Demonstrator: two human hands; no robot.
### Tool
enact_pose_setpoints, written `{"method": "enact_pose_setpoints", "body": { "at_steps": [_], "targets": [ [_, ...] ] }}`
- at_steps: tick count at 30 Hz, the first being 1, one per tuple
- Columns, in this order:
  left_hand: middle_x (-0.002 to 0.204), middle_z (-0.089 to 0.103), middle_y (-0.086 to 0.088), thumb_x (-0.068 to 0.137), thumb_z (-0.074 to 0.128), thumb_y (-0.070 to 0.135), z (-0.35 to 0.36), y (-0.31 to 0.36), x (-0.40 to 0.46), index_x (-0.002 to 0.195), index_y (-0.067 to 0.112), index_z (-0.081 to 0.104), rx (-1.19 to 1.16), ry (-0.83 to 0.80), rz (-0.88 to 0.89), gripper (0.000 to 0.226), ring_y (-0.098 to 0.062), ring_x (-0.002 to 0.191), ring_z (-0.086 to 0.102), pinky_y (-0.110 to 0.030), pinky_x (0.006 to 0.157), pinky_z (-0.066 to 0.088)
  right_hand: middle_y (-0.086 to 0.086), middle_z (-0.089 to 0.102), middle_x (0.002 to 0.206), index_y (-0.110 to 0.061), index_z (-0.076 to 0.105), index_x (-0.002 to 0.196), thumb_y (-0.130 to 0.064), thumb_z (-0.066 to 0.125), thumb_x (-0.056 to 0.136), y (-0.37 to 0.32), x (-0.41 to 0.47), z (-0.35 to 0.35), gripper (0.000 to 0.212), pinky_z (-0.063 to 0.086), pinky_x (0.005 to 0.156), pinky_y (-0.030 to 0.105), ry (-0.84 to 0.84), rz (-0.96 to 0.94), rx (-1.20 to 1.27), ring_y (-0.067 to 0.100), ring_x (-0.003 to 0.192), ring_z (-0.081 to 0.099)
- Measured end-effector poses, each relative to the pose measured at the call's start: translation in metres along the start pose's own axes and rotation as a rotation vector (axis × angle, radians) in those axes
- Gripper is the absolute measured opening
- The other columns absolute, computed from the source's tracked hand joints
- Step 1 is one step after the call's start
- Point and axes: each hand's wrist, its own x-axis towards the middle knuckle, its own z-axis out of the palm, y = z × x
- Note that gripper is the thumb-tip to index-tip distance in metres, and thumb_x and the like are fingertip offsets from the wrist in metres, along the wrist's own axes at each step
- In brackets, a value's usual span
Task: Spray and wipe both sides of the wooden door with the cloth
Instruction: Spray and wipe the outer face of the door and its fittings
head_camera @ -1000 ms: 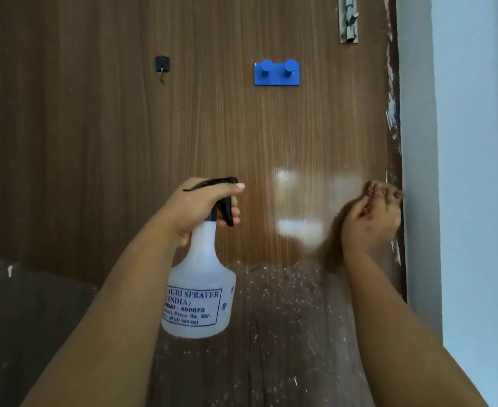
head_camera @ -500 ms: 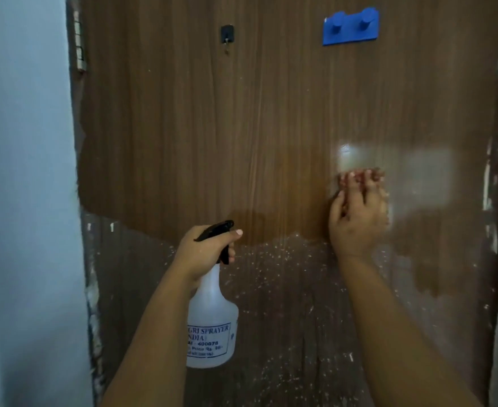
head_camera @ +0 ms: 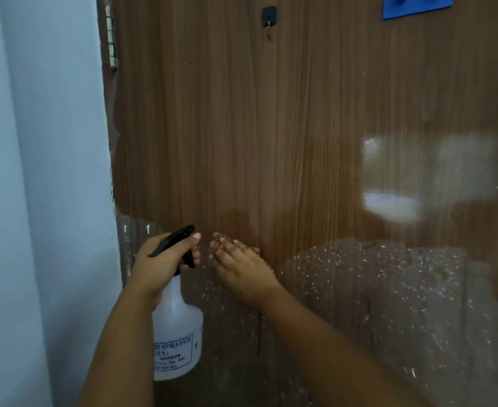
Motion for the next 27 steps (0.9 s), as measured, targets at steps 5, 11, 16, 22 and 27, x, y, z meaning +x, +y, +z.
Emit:
{"method": "enact_pose_setpoints", "body": {
  "at_steps": [5, 11, 16, 22, 27],
  "targets": [
    [0.077, 0.073, -0.009, 0.091, 0.07, 0.025, -0.03, -0.009, 0.028, 0.096, 0.008, 0.074, -0.004, 0.004, -0.002, 0.018, -0.023, 0.076, 0.072, -0.042, 0.085, 0.057, 0.024, 0.049, 0.143, -0.006, 0.051, 0.138, -0.02, 0.051, 0.099, 0.101, 0.03, -0.046, 0.042, 0.048, 0.097, 0.055, 0.255, 0.534, -0.055, 0.042, 0.129, 0.049],
    [0.065, 0.067, -0.003, 0.092, 0.07, 0.025, -0.055, -0.042, 0.05, 0.1, 0.006, 0.074, 0.033, 0.044, 0.01, 0.021, -0.027, 0.071, 0.067, -0.052, 0.085, 0.056, 0.019, 0.059, 0.133, -0.007, 0.062, 0.128, -0.019, 0.049, 0.097, 0.13, 0.068, -0.065, 0.036, 0.042, 0.105, 0.051, 0.651, 0.949, -0.126, 0.042, 0.125, 0.051],
    [0.07, 0.067, -0.01, 0.092, 0.07, 0.025, -0.083, -0.048, 0.059, 0.104, 0.018, 0.072, 0.076, -0.052, -0.011, 0.013, -0.024, 0.07, 0.067, -0.036, 0.071, 0.056, 0.022, 0.059, 0.131, -0.003, 0.061, 0.129, -0.015, 0.061, 0.091, 0.025, 0.089, -0.001, 0.04, 0.038, 0.103, 0.051, 0.39, 0.36, -0.121, 0.042, 0.123, 0.051],
    [0.077, 0.073, -0.014, 0.09, 0.073, 0.028, -0.121, -0.066, 0.067, 0.082, 0.021, 0.072, 0.128, 0.009, -0.017, 0.011, -0.033, 0.081, 0.072, -0.052, 0.089, 0.056, 0.017, 0.056, 0.138, -0.006, 0.063, 0.129, -0.02, 0.054, 0.096, 0.016, 0.115, -0.002, 0.037, 0.037, 0.11, 0.05, 0.317, 0.296, -0.011, 0.037, 0.131, 0.049],
    [0.074, 0.074, -0.005, 0.09, 0.072, 0.034, -0.135, -0.074, 0.079, 0.088, 0.015, 0.075, 0.129, 0.144, -0.008, 0.019, -0.023, 0.078, 0.072, -0.045, 0.085, 0.058, 0.015, 0.057, 0.137, -0.008, 0.061, 0.131, -0.022, 0.049, 0.099, 0.047, 0.184, -0.035, 0.038, 0.036, 0.112, 0.048, 0.482, 0.668, 0.003, 0.034, 0.131, 0.048]
  ]
}}
